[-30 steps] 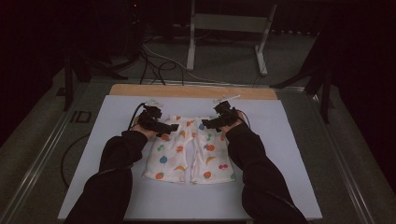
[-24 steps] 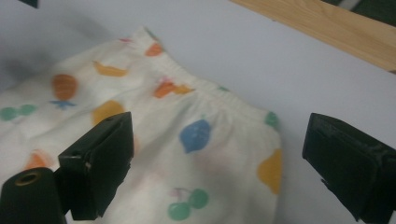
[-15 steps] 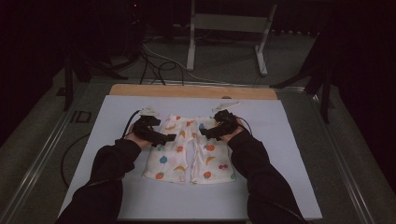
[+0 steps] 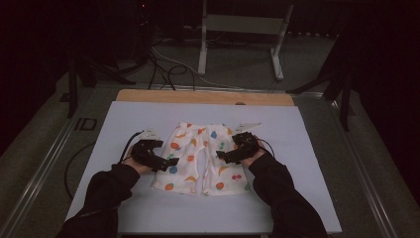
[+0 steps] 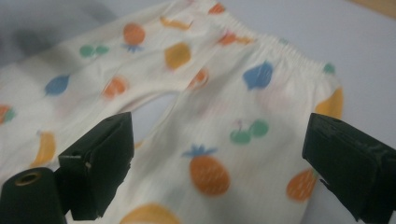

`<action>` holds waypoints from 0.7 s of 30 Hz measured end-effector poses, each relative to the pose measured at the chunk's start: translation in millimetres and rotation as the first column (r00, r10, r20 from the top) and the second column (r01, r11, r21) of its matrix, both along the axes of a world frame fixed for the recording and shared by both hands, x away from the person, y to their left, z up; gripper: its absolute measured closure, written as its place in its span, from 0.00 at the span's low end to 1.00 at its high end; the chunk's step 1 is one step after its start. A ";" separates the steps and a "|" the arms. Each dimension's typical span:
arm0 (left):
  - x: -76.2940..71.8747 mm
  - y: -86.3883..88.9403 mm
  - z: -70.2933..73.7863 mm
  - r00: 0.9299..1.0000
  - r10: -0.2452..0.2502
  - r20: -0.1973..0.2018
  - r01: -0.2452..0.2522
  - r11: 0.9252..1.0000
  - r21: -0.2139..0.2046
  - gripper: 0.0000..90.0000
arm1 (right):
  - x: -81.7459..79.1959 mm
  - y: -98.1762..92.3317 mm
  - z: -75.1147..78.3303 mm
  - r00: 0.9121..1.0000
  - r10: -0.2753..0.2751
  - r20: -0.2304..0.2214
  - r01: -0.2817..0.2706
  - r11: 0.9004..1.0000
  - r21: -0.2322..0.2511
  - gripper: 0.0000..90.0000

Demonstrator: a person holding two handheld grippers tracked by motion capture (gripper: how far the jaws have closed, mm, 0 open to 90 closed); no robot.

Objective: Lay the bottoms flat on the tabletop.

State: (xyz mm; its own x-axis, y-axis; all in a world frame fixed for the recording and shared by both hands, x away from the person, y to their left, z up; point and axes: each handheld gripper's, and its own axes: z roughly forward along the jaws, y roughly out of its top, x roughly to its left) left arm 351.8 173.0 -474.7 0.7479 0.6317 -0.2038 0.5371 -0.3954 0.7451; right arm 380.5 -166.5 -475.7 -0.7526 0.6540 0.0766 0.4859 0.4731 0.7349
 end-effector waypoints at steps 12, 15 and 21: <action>-47.3 18.2 -16.5 0.999 -0.054 -0.007 0.054 0.998 0.031 0.00 | -50.9 -17.1 -15.0 0.999 0.047 0.014 -0.048 0.999 0.014 0.10; -53.7 20.7 -19.2 0.999 -0.054 -0.008 0.054 0.998 0.035 0.00 | -59.4 -19.9 -15.5 0.998 0.051 0.020 -0.051 0.999 0.002 0.10; -75.2 30.0 -23.6 0.998 -0.063 -0.002 0.063 0.998 0.031 0.00 | -86.8 -34.9 -15.0 0.996 0.072 0.049 -0.072 0.997 0.000 0.10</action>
